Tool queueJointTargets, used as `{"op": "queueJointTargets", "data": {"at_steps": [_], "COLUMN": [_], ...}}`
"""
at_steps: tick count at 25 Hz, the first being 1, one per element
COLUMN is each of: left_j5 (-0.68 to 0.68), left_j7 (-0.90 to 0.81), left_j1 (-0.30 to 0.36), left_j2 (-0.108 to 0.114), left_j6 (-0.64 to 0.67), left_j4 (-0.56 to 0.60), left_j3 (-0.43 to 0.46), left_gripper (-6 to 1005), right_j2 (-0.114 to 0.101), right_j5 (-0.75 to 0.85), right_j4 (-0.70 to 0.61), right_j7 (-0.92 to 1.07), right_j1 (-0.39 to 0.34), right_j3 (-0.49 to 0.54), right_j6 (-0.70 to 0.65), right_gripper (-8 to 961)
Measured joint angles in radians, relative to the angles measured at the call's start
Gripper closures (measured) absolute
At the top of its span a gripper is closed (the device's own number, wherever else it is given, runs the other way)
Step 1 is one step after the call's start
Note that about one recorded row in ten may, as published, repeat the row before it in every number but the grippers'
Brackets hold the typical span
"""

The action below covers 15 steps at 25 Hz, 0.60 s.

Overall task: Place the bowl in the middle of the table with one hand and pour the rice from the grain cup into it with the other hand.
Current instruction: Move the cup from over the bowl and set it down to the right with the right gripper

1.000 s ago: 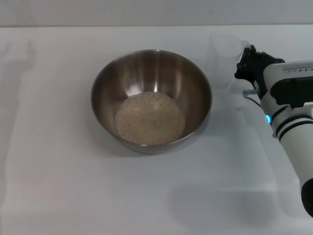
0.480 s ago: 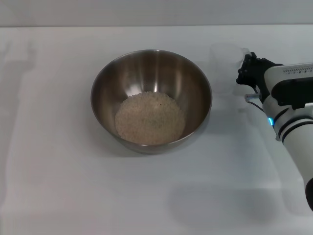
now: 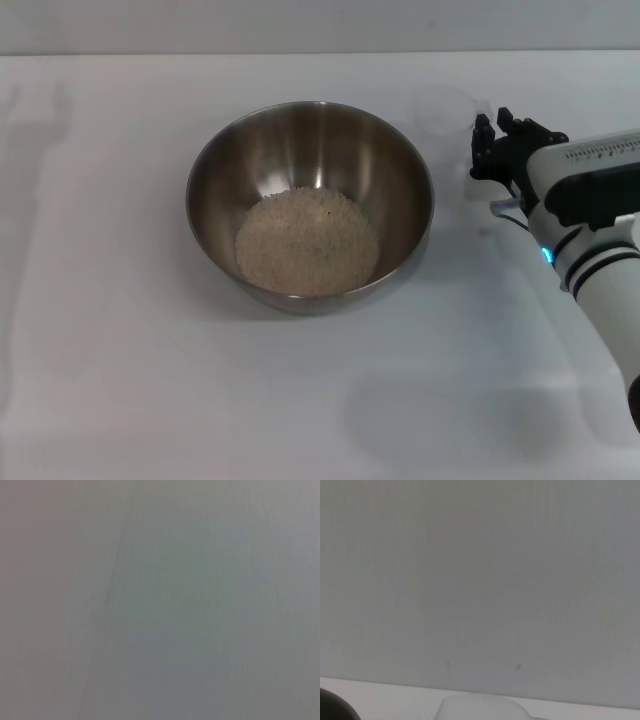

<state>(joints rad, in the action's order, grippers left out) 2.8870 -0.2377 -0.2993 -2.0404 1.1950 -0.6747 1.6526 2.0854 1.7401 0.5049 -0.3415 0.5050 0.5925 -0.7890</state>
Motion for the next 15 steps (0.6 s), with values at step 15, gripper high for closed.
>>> {"op": "queueJointTargets", "data": {"at_steps": [15], "left_j5": [0.0], "left_j7": [0.0], "left_j1": [0.019], "left_j2": [0.002], "left_j6": [0.003], "left_j4": [0.0], "left_j3": [-0.006], "left_gripper": [456], "right_j2": [-0.003], "right_j5": [0.043], "right_j4": [-0.048], "right_j7": [0.052], "right_j1": [-0.119], "right_j3": [-0.225], "right_j6": [-0.459], "right_gripper": [745]}}
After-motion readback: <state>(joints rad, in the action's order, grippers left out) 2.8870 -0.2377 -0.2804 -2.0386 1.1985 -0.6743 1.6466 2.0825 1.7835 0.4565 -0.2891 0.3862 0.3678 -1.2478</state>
